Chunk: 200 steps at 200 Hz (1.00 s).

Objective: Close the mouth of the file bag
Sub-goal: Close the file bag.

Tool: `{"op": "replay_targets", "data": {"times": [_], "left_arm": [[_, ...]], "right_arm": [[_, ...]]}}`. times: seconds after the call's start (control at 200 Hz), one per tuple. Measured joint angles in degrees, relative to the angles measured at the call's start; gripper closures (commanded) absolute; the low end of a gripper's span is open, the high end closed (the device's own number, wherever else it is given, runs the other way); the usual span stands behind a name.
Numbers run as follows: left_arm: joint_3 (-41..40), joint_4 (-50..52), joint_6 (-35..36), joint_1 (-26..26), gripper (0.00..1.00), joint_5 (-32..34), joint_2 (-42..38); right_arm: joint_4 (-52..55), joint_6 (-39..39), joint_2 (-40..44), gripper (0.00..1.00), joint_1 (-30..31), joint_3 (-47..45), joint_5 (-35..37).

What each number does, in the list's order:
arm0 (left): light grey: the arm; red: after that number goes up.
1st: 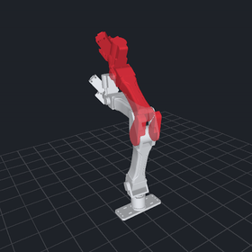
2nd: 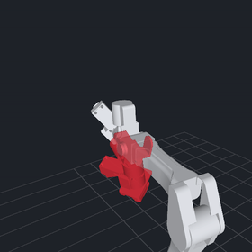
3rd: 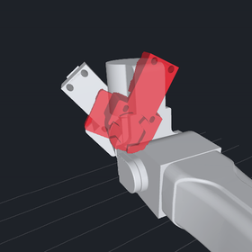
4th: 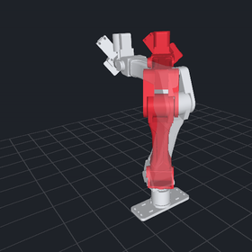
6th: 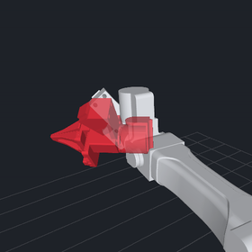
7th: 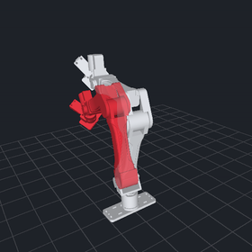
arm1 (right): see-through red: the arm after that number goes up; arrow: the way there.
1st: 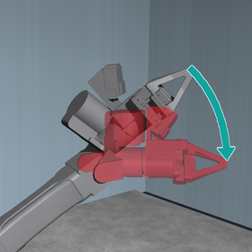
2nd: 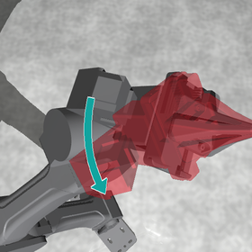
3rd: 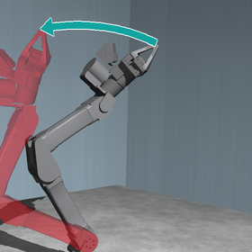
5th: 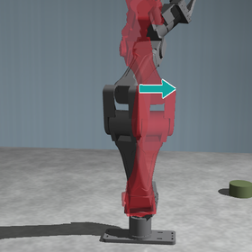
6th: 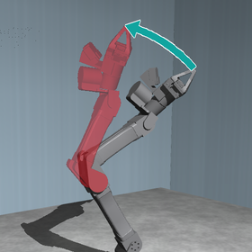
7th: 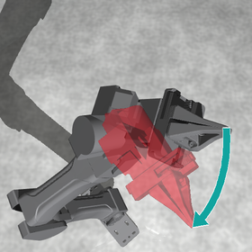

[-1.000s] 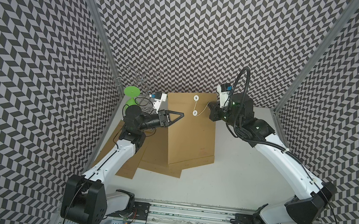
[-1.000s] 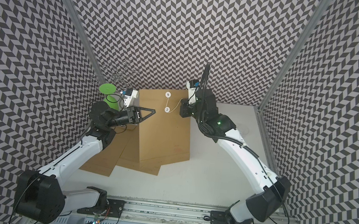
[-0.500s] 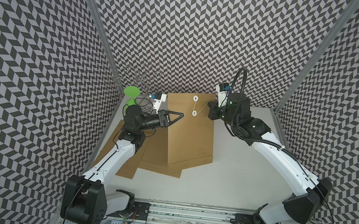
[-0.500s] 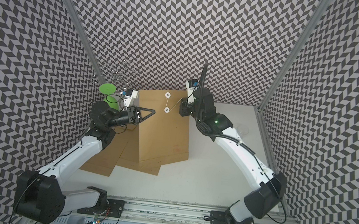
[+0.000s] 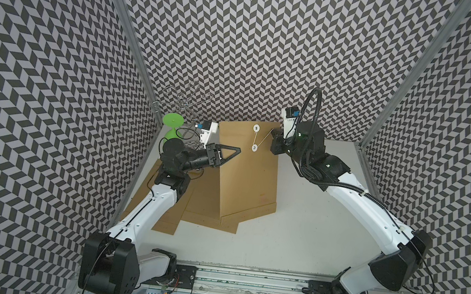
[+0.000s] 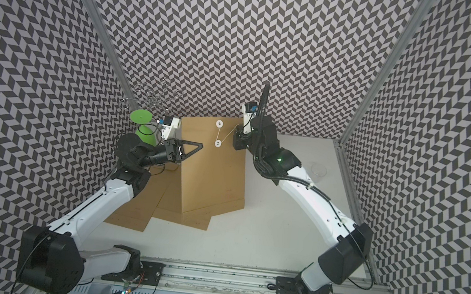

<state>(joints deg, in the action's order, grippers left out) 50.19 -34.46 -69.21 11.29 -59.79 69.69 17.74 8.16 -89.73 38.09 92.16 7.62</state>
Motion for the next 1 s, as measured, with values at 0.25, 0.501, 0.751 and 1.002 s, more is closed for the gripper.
{"op": "replay_targets", "data": {"times": [0.25,0.501,0.751,1.002], "left_arm": [[-1.6,-5.6,-5.2,0.0,1.0,-0.4,0.0],[-1.3,3.1,2.3,0.2,1.0,0.3,-0.2],[-1.3,10.1,8.0,0.7,1.0,1.3,-0.6],[-1.3,10.7,8.2,1.0,1.0,2.4,-0.6]], "right_arm": [[-1.6,-0.5,-0.3,1.0,0.1,-2.0,1.2],[0.1,-1.5,-2.8,1.0,0.6,2.0,1.4],[2.5,-2.1,-4.4,1.0,4.4,5.9,3.1],[4.0,-2.6,-7.1,1.0,9.8,8.6,6.8]]}}
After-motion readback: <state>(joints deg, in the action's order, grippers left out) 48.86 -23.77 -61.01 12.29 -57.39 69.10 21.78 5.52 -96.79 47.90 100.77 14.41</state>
